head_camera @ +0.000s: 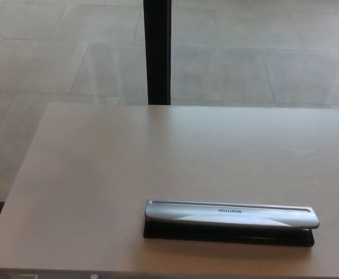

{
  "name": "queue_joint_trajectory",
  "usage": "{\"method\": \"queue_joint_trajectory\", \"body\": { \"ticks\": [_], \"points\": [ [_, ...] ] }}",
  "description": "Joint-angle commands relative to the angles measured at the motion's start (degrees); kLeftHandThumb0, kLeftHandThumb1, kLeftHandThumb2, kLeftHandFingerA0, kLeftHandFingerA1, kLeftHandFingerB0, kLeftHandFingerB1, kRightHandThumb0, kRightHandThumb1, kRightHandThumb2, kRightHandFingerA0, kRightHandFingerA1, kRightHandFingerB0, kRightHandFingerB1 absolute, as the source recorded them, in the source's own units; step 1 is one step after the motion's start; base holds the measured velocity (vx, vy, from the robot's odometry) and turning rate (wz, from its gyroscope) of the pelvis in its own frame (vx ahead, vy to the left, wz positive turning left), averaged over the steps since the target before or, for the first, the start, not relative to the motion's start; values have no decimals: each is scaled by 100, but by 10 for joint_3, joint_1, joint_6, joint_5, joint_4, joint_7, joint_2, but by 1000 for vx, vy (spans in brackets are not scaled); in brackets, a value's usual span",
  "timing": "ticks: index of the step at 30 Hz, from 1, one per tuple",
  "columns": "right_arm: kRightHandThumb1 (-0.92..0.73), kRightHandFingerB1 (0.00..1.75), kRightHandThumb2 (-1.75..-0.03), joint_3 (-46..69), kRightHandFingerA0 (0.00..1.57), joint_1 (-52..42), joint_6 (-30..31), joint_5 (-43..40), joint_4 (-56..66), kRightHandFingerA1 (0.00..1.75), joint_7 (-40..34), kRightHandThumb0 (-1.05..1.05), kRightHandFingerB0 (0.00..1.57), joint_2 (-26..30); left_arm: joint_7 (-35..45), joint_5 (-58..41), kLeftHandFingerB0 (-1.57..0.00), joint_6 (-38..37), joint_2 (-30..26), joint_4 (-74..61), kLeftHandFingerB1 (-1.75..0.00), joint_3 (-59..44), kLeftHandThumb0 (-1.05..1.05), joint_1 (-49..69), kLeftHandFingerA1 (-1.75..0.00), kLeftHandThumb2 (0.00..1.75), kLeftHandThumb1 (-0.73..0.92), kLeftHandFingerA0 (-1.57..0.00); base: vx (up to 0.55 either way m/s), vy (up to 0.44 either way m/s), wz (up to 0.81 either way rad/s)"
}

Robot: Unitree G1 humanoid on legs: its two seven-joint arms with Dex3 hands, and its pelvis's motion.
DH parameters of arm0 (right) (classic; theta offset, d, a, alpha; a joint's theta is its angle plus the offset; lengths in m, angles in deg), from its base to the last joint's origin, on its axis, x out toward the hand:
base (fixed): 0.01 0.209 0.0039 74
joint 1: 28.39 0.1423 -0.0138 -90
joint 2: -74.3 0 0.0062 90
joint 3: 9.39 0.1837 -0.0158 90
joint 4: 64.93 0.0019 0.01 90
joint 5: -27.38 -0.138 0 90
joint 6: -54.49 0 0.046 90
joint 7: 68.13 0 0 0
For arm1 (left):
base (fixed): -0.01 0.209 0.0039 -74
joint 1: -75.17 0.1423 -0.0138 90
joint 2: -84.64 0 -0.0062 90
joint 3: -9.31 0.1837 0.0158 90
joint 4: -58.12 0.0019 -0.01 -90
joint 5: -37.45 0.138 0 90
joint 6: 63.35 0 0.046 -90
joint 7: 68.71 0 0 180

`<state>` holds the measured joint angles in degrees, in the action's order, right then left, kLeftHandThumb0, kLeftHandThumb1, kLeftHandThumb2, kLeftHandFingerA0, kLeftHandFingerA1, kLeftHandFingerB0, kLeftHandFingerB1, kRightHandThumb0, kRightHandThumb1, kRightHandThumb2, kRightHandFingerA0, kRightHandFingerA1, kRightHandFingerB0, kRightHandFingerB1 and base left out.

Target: A hole pucnch is kept on the middle on the desk infront of the robot and the robot uses both its hands as fists to press on it and use it

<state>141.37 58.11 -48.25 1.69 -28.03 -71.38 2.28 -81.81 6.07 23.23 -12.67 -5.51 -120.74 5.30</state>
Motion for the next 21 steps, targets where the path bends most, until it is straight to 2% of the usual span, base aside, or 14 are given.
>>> {"method": "queue_joint_trajectory", "body": {
  "ticks": [1,2,3,4,5,6,8,12,13,14,16,17,18,21],
  "points": [
    [-55,84,-86,38,93,39,47,-68,-116,148,-77,-38,55,-13,75,-42,-90,11,57,136,-113,-41,-51,21,-145,117,19,-96,0,0,0],
    [-58,95,-84,50,90,45,84,-85,-117,148,-94,-36,62,-12,100,-54,-87,11,64,162,-102,-48,-52,17,-121,118,33,-96,0,0,0],
    [-59,134,-87,49,86,46,86,-85,-125,158,-89,-33,71,-15,100,-54,-97,9,66,182,-107,-52,-45,12,-137,133,20,-90,0,0,0],
    [-57,124,-91,56,85,45,95,-98,-135,162,-72,-39,77,-27,89,-56,-107,17,73,210,-111,-56,-47,5,-123,116,30,-113,0,0,0],
    [-57,124,-91,60,85,46,98,-103,-140,162,-66,-39,77,-31,86,-56,-107,20,74,222,-111,-59,-47,0,-123,116,30,-113,0,0,0],
    [-54,121,-92,57,88,48,98,-98,-149,165,-74,-29,78,-39,105,-51,-89,29,73,244,-111,-53,-46,-3,-145,119,28,-82,0,0,0],
    [-64,133,-82,56,85,47,96,-99,-154,163,-75,-37,73,-47,119,-44,-94,34,74,259,-108,-46,-51,-4,-142,112,32,-81,0,0,0],
    [-63,125,-76,50,80,39,93,-105,-160,165,-50,-39,63,-82,119,-21,-98,21,72,291,-112,-32,-39,2,-139,118,19,-84,0,0,0],
    [-61,124,-75,44,84,36,99,-103,-157,162,-54,-41,66,-91,125,-23,-102,17,73,295,-116,-34,-37,4,-137,120,12,-82,0,0,0],
    [-63,114,-76,21,84,29,108,-85,-139,165,-66,-42,74,-107,133,-11,-105,16,65,308,-117,-24,-37,8,-141,121,16,-90,0,0,0],
    [-65,114,-78,-8,88,15,113,-73,-85,166,-83,-44,74,-137,132,6,-101,17,56,324,-111,-8,-38,10,-136,116,19,-89,0,0,0],
    [-61,119,-82,-21,85,3,117,-68,-55,170,-82,-42,71,-152,133,20,-99,13,53,329,-102,6,-40,12,-121,111,19,-82,0,0,0],
    [-63,119,-80,-48,87,-19,121,-55,-3,174,-76,-44,70,-179,135,44,-101,6,45,339,-100,28,-39,15,-109,104,21,-93,0,0,0],
    [-61,104,-79,-98,83,-41,120,-26,25,162,-58,-44,55,-195,167,60,-100,1,39,343,-100,58,-43,26,-105,99,20,-86,0,0,0]
  ]
}}
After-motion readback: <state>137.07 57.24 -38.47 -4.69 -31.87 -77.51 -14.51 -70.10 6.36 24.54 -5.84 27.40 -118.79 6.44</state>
